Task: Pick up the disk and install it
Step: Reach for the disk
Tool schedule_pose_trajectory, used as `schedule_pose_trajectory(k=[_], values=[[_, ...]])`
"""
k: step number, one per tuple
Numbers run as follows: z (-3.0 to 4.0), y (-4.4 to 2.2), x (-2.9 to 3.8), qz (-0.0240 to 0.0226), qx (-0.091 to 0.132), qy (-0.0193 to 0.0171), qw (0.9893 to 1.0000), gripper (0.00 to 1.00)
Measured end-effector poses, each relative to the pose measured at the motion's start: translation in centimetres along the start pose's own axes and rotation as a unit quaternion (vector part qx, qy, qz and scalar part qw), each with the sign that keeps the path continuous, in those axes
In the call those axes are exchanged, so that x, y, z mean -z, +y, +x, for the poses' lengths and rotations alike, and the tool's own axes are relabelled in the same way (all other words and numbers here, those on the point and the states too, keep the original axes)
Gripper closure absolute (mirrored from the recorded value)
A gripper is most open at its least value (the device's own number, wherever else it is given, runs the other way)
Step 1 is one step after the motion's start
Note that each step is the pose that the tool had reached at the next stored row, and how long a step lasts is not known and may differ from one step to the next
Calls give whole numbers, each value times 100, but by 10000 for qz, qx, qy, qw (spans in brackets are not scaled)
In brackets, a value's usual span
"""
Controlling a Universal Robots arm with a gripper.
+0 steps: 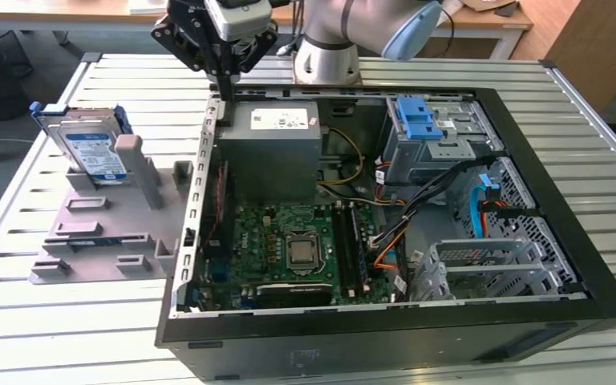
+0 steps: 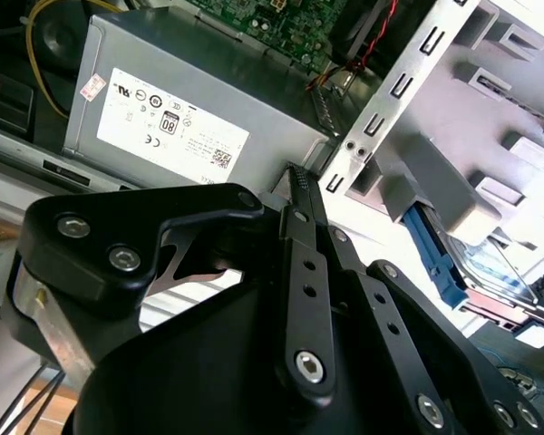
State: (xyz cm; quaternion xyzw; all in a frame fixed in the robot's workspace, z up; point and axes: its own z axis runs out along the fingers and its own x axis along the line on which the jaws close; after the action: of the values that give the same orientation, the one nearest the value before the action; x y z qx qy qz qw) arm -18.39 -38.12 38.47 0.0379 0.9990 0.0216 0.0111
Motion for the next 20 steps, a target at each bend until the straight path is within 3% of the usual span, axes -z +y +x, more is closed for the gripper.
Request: schedule_pose_trajectory(k=[20], values=[[302,-13,1,0,0,0,10000,89]])
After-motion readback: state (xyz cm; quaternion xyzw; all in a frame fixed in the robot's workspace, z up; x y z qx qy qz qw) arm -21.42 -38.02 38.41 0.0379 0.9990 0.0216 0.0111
